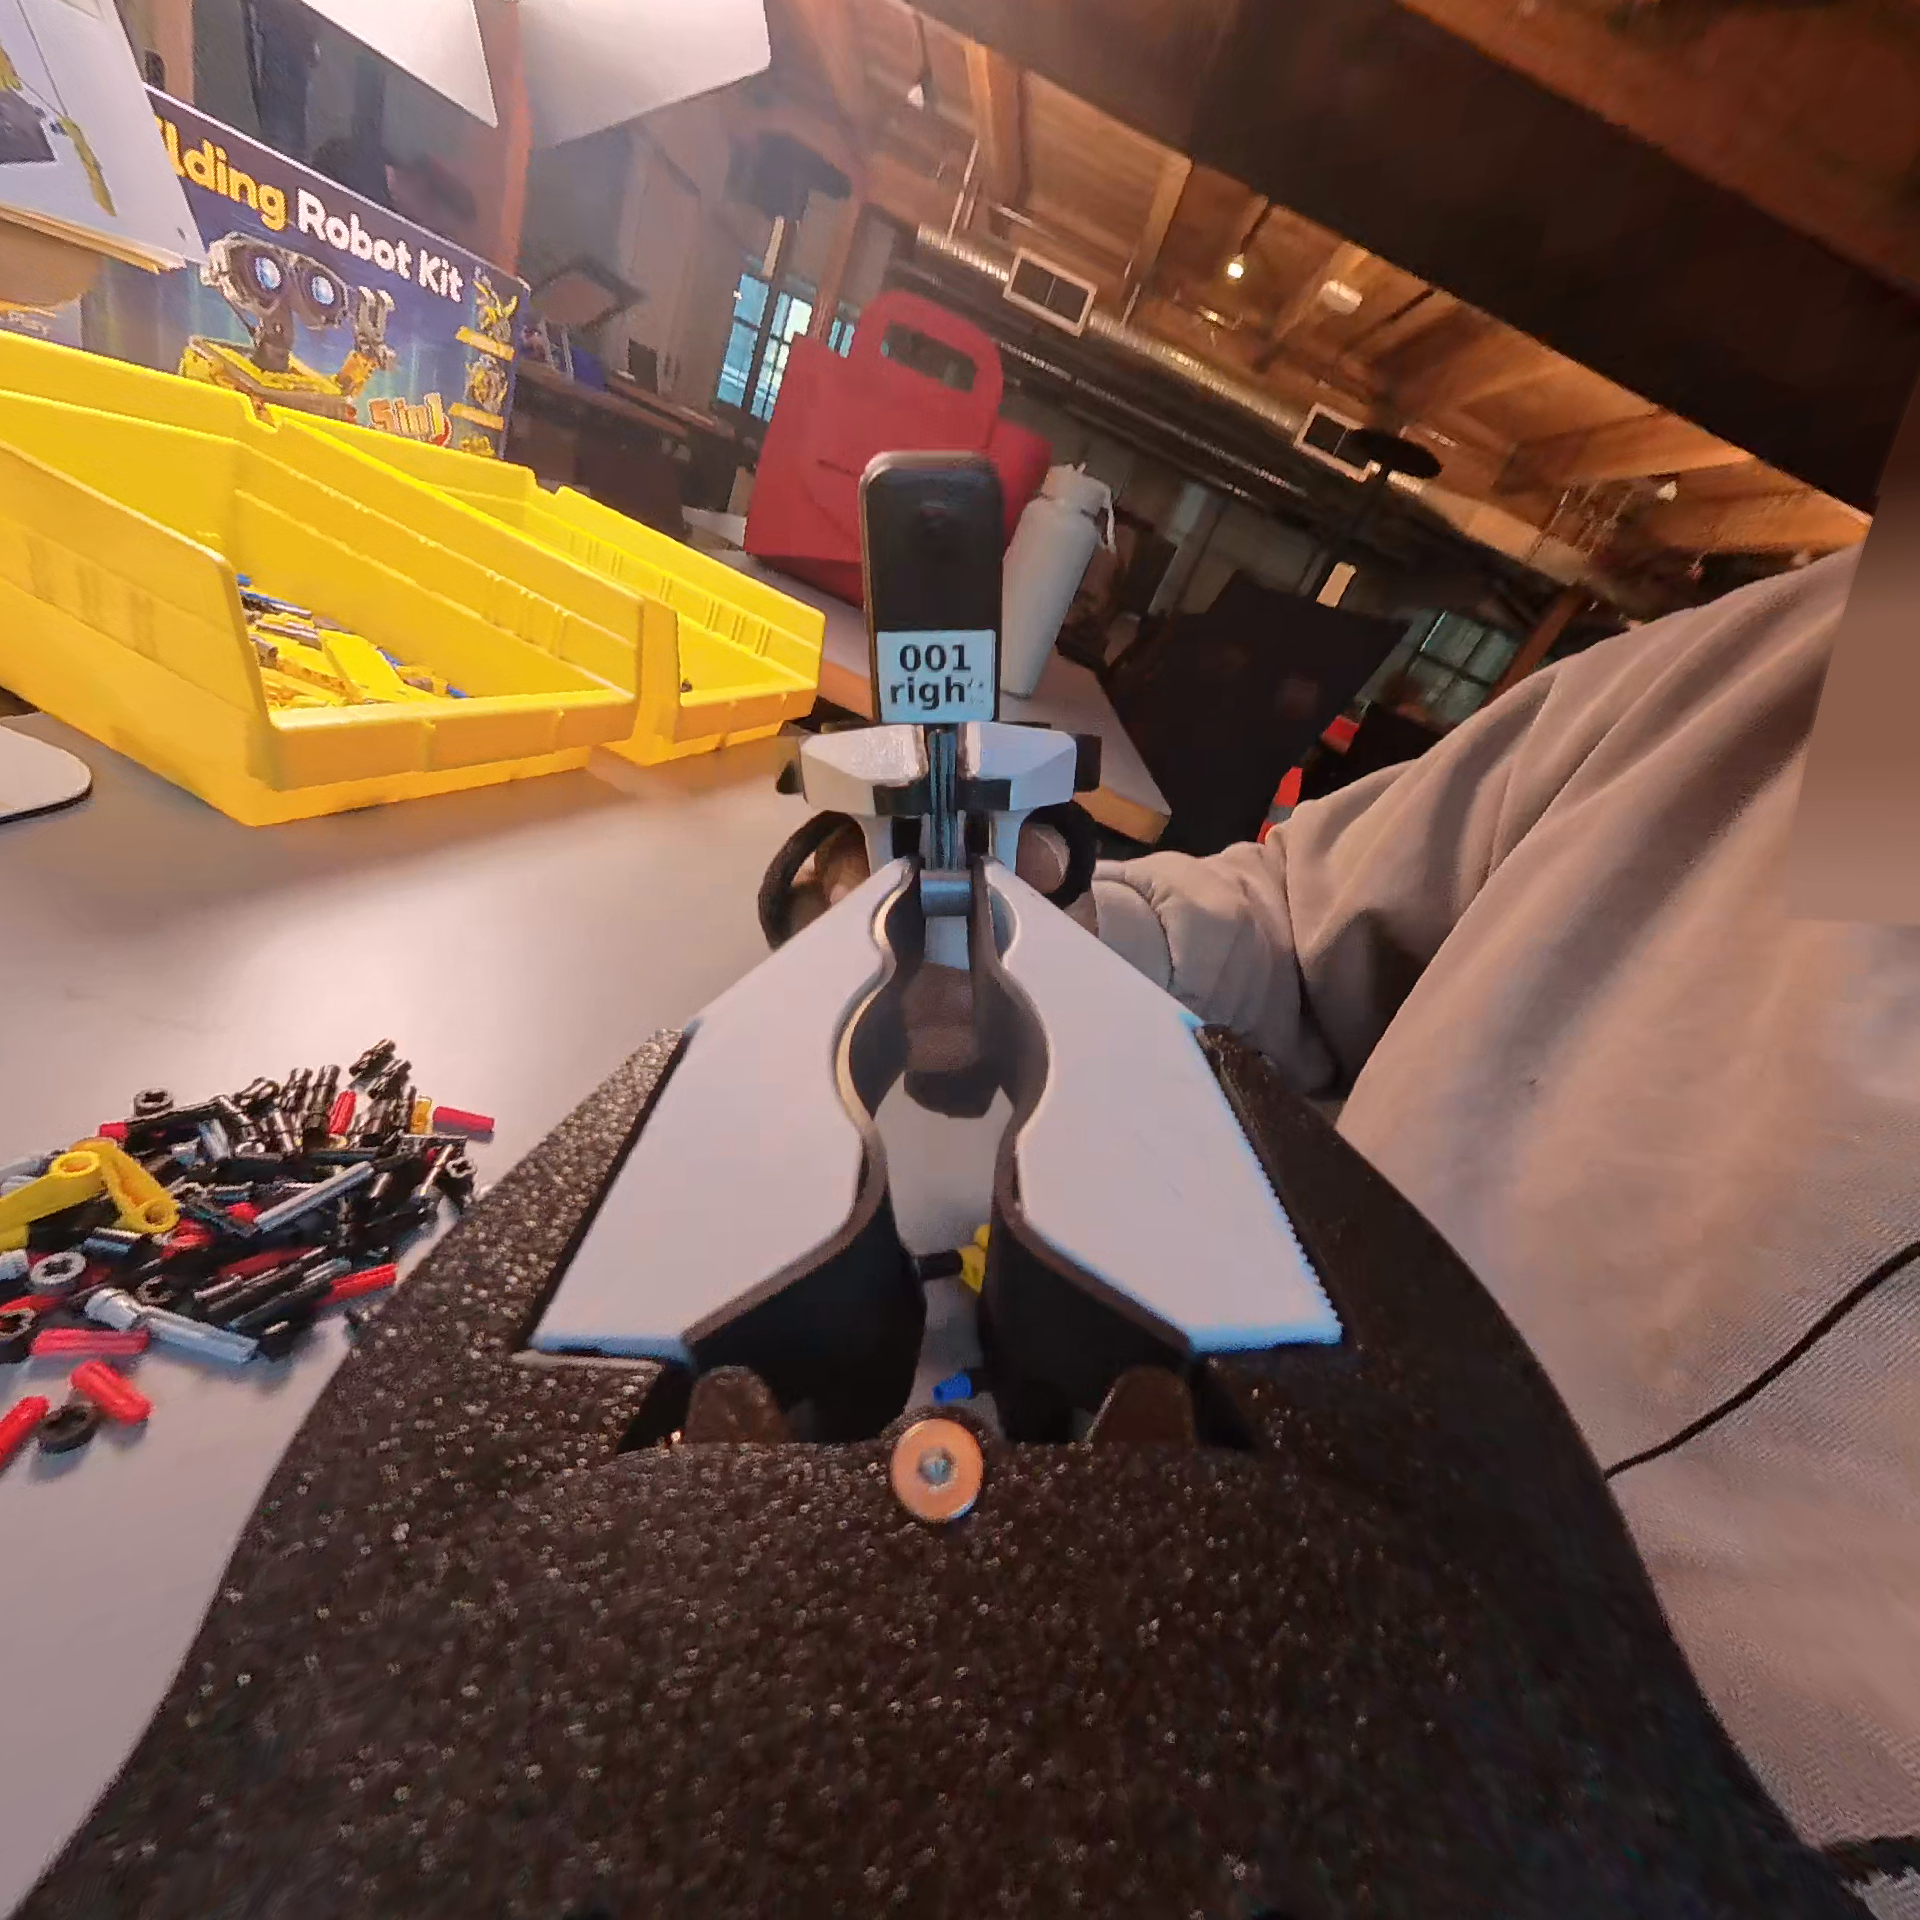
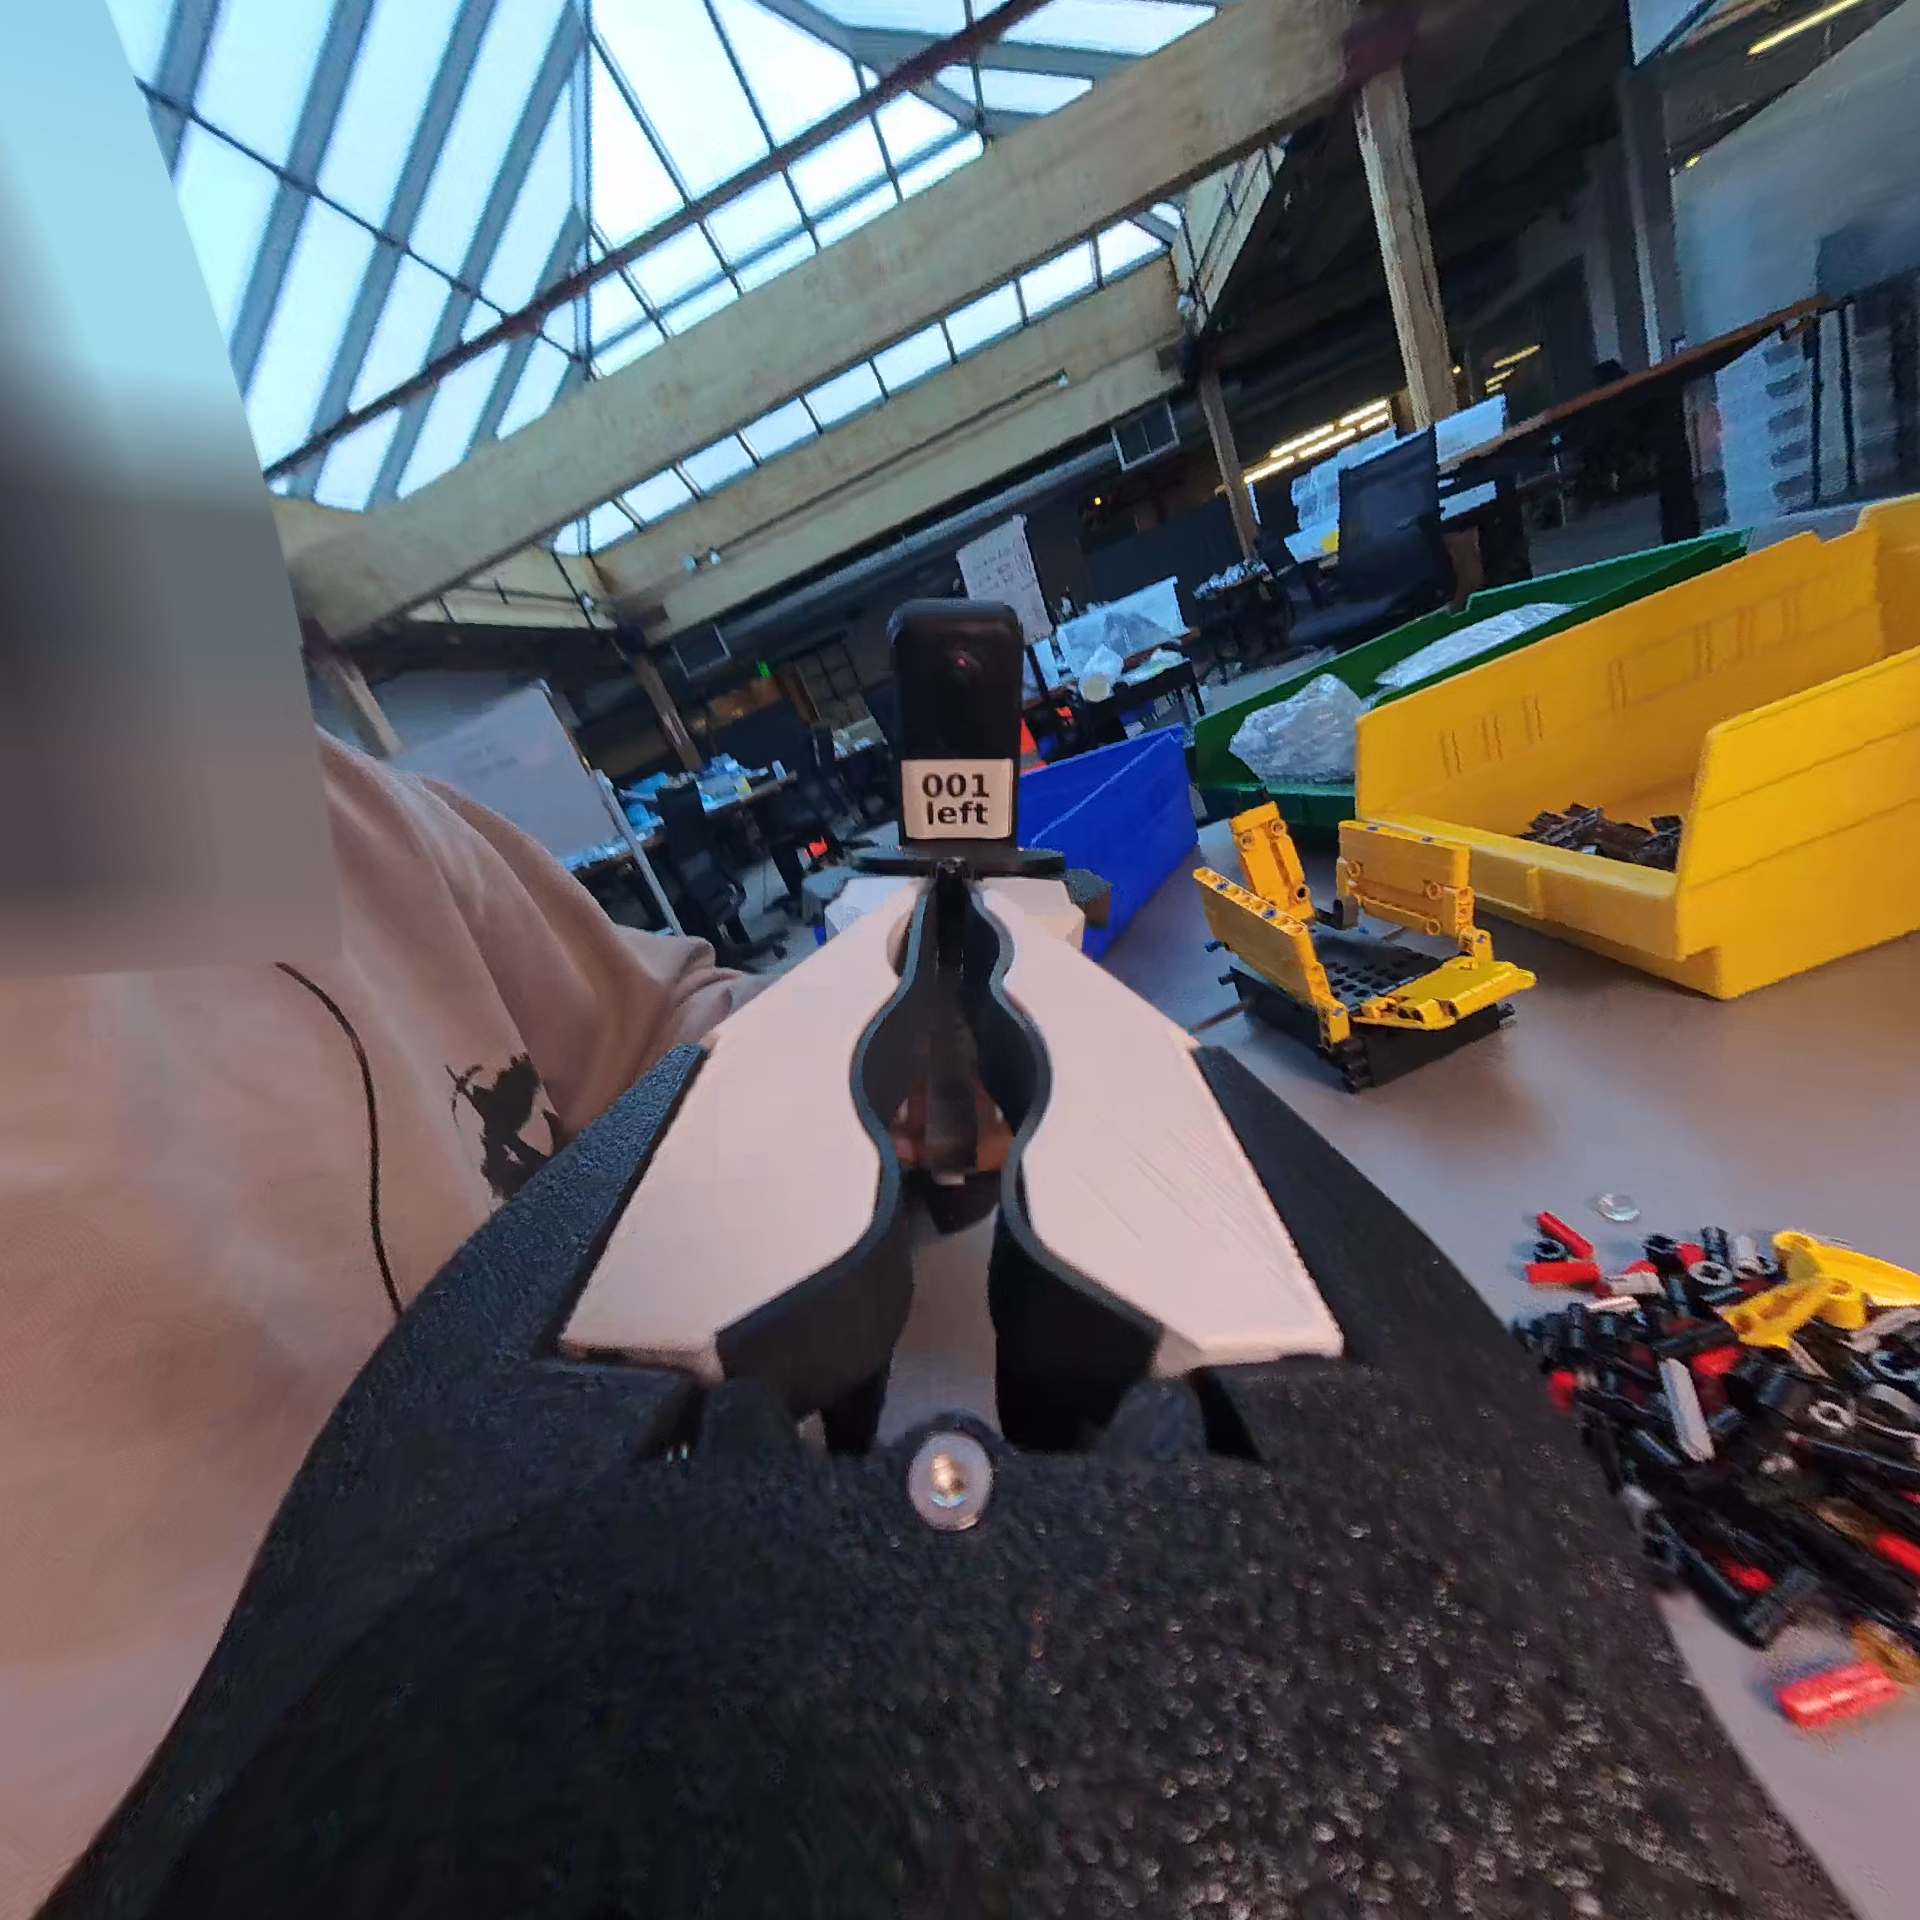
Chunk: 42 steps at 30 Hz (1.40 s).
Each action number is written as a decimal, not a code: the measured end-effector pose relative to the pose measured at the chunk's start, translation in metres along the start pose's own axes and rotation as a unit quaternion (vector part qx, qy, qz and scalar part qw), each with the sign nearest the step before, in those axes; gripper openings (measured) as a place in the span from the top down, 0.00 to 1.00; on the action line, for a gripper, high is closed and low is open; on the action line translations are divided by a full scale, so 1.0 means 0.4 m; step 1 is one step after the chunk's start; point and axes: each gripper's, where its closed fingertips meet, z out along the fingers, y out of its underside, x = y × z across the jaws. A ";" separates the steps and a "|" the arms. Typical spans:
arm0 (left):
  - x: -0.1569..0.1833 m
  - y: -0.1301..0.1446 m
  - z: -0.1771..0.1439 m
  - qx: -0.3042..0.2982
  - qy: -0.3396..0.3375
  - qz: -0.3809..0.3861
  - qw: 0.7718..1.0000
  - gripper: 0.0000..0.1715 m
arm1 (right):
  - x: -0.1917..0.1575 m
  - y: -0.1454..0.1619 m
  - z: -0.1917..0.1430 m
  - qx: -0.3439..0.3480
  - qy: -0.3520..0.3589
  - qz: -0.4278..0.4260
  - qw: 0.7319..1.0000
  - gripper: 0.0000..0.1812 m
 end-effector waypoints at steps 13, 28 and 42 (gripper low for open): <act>-0.122 0.028 -0.066 -0.031 -0.093 0.016 0.995 0.96 | 0.199 -0.346 -0.386 0.072 0.293 -0.199 0.932 0.98; -0.134 0.024 -0.077 -0.025 -0.109 0.037 0.993 0.96 | 0.421 -0.346 -1.111 -0.053 0.749 -0.205 0.628 0.72; -0.137 -0.004 -0.088 0.028 -0.084 -0.016 0.996 0.96 | 0.220 -0.089 -0.224 -0.184 0.299 -0.335 0.874 0.71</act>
